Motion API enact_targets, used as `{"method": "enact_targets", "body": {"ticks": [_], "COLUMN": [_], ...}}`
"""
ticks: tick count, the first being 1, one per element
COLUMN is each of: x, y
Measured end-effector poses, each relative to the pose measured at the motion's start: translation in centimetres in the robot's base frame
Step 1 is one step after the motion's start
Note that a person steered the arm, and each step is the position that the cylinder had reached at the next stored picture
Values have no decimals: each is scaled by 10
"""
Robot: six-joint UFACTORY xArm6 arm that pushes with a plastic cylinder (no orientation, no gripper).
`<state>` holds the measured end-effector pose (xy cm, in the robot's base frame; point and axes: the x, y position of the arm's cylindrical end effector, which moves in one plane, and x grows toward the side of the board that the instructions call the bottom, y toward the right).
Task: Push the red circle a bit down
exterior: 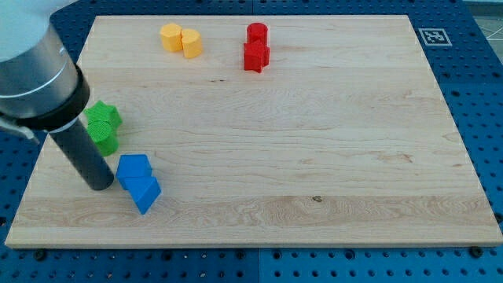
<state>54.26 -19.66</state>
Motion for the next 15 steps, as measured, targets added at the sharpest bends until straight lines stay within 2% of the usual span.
{"method": "enact_targets", "body": {"ticks": [2,4,7,9,10,13,14,15], "x": [-1,-1,-5,-80,-105,-346,-351,-351], "y": [17,-24,-28,-107,-108,-50,-43,23]}}
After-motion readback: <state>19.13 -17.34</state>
